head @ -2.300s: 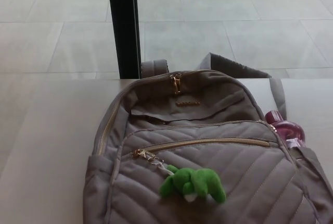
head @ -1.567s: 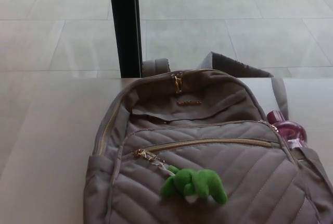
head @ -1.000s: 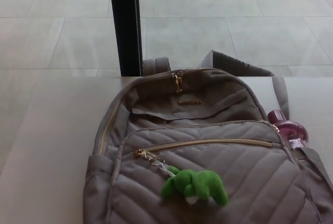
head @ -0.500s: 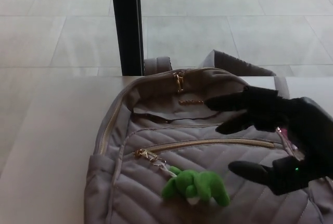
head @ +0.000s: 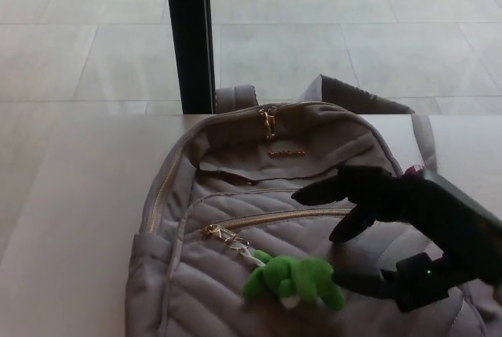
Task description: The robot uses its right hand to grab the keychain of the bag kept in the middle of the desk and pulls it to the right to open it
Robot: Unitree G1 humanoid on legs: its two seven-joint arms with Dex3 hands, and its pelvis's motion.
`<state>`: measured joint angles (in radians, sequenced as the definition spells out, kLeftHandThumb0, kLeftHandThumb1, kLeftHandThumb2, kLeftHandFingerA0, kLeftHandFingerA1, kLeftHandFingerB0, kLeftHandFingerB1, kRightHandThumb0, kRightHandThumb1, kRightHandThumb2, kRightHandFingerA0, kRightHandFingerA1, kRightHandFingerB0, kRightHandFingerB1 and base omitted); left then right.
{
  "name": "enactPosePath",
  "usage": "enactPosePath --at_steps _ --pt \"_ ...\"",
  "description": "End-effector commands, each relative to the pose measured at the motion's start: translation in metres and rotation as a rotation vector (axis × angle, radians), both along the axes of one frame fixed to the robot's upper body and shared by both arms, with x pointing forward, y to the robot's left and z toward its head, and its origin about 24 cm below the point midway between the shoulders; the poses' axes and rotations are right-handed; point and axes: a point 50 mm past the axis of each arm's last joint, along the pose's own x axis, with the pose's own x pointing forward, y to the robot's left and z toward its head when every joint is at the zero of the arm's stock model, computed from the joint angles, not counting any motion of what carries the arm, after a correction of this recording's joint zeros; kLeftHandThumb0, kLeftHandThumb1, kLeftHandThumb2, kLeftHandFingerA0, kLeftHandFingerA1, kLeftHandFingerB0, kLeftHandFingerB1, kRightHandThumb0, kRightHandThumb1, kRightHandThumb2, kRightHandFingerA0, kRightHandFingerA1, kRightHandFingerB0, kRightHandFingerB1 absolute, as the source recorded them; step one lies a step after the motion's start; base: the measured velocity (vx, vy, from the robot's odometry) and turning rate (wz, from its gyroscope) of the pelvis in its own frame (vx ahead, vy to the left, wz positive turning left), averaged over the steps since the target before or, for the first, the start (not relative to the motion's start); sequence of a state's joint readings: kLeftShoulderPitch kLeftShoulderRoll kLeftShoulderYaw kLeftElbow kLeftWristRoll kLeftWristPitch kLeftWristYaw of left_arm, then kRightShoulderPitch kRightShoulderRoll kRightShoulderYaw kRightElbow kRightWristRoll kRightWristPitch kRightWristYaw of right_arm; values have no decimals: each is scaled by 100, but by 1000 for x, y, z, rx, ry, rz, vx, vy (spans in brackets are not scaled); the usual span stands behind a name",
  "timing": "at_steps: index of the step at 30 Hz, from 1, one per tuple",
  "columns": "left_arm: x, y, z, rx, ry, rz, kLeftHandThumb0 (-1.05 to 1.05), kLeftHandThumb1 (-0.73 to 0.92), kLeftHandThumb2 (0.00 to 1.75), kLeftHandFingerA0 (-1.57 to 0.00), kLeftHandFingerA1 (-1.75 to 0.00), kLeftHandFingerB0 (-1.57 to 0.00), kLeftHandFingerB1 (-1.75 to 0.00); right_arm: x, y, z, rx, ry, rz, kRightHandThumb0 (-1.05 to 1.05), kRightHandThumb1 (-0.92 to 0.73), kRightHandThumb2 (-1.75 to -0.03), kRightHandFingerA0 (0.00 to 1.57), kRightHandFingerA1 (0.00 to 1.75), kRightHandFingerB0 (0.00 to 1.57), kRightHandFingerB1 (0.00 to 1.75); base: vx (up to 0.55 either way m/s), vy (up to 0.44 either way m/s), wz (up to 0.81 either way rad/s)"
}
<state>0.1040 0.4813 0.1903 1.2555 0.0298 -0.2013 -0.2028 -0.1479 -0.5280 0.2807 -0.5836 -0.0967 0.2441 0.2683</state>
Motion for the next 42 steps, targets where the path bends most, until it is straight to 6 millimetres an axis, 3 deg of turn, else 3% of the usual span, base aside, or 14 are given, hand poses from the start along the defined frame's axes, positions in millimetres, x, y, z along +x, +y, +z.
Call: enactPosePath --at_steps 1,5,6,7,12,19,25,31,32,33,37,38,42 --pt "0 9 8 53 10 -50 -64 69 61 -63 -60 -51 -41 -6 5 -4 -107 -47 -20 -69 -59 -59 74 75 52 45 0 0 0" --pt "-1 8 8 38 -15 -51 -67 70 62 -57 -56 -48 -41 -11 14 -9 -96 -54 17 -73 -60 -59 74 83 52 47 0 0 0" --pt "-1 8 8 36 -17 -50 -67 55 94 -51 -64 -41 -53 -12 16 -11 -100 -51 21 -76 -62 -59 74 82 51 47 0 0 0" --pt "-1 8 8 40 -12 -54 -66 71 61 -58 -57 -48 -40 -14 17 -11 -105 -44 31 -77 -63 -60 73 80 50 46 0 0 0" --pt "-3 9 8 27 -6 -45 -69 72 62 -58 -55 -47 -40 -21 18 -13 -162 -35 54 -77 -63 -59 67 69 48 42 0 0 0" --pt "-1 9 8 66 24 -80 -69 75 63 -61 -55 -48 -40 -19 -1 -17 -408 -117 -42 -81 -65 -60 67 73 41 47 0 0 0" --pt "-1 8 8 72 33 -118 -68 76 63 -61 -57 -48 -43 -21 -7 -25 -408 -97 -112 -71 -68 -60 74 79 43 45 0 0 0" --pt "1 6 7 78 32 -114 -68 77 63 -63 -56 -48 -41 -25 8 -31 -377 -87 -91 -67 -68 -61 81 77 42 44 0 0 0" --pt "1 6 7 80 31 -115 -66 61 99 -58 -65 -41 -55 -25 10 -31 -370 -93 -84 -66 -68 -61 83 78 44 43 0 0 0" --pt "1 6 6 77 29 -110 -66 77 63 -64 -55 -47 -41 -26 13 -32 -363 -95 -73 -65 -65 -61 84 78 43 43 0 0 0" --pt "1 5 6 79 19 -110 -68 79 64 -66 -55 -49 -42 -29 23 -36 -335 -93 -48 -64 -65 -60 90 77 46 43 0 0 0" --pt "1 5 6 75 7 -100 -67 62 100 -60 -65 -43 -56 -29 25 -39 -324 -107 -44 -62 -63 -59 91 78 46 44 0 0 0" --pt "1 5 7 70 0 -90 -66 65 102 -55 -64 -39 -54 -27 21 -45 -343 -93 -66 -66 -64 -60 90 82 45 46 0 0 0"
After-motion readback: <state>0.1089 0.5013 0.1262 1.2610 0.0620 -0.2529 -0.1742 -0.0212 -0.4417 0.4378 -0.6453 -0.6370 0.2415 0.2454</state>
